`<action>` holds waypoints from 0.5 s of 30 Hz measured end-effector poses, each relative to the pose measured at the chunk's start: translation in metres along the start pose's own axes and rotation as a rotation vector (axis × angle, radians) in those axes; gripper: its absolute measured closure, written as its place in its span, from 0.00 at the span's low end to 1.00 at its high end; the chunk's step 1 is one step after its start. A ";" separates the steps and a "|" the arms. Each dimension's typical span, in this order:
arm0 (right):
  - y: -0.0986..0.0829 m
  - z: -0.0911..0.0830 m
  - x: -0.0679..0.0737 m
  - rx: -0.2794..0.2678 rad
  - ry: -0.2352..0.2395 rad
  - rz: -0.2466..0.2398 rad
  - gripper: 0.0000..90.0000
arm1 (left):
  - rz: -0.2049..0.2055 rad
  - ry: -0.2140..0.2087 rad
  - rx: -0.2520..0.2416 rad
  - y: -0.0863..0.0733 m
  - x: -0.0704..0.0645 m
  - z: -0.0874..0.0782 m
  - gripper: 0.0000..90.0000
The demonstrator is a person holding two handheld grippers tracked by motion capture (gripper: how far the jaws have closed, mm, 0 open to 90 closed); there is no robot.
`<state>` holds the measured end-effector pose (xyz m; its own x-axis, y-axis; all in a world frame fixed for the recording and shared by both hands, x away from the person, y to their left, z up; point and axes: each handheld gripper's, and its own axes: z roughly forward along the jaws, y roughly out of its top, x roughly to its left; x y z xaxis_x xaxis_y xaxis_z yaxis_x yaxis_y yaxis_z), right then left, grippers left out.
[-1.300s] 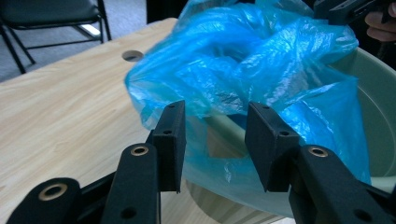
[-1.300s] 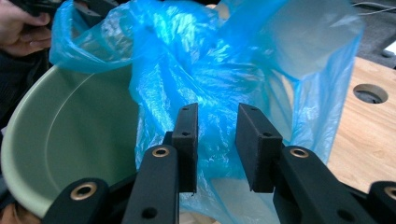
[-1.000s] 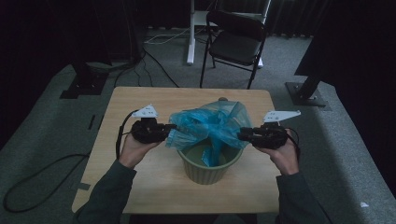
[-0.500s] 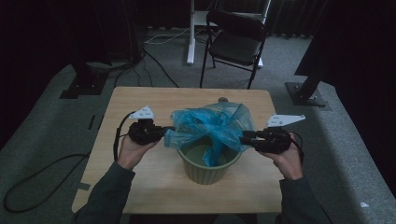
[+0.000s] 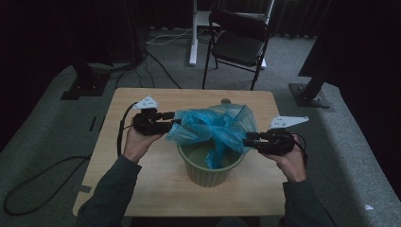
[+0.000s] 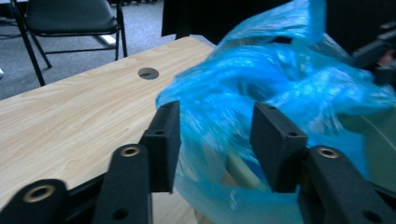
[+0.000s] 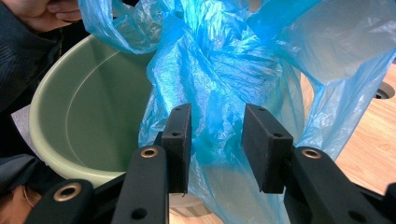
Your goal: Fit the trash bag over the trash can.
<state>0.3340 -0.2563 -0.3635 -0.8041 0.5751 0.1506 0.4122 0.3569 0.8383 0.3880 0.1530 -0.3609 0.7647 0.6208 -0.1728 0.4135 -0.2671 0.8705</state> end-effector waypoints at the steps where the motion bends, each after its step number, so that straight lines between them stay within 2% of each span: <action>1: 0.000 0.000 0.000 0.001 0.000 0.000 0.69 | -0.006 -0.003 -0.001 0.001 0.001 0.003 0.56; 7: 0.000 0.001 0.000 0.005 -0.002 -0.006 0.69 | -0.009 0.008 0.049 0.002 0.001 0.021 0.56; 9: 0.000 0.001 0.000 0.007 -0.005 -0.010 0.69 | -0.011 0.001 0.065 0.002 0.001 0.024 0.65; 12: 0.000 0.001 0.000 0.011 -0.010 -0.013 0.70 | 0.015 -0.019 0.079 0.001 -0.002 0.025 0.83; 15: -0.001 0.000 0.001 0.011 -0.013 -0.011 0.71 | 0.023 -0.002 0.074 0.002 -0.005 0.021 0.89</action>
<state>0.3330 -0.2560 -0.3639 -0.8032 0.5803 0.1347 0.4083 0.3716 0.8338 0.3950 0.1336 -0.3682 0.7757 0.6121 -0.1538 0.4307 -0.3353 0.8379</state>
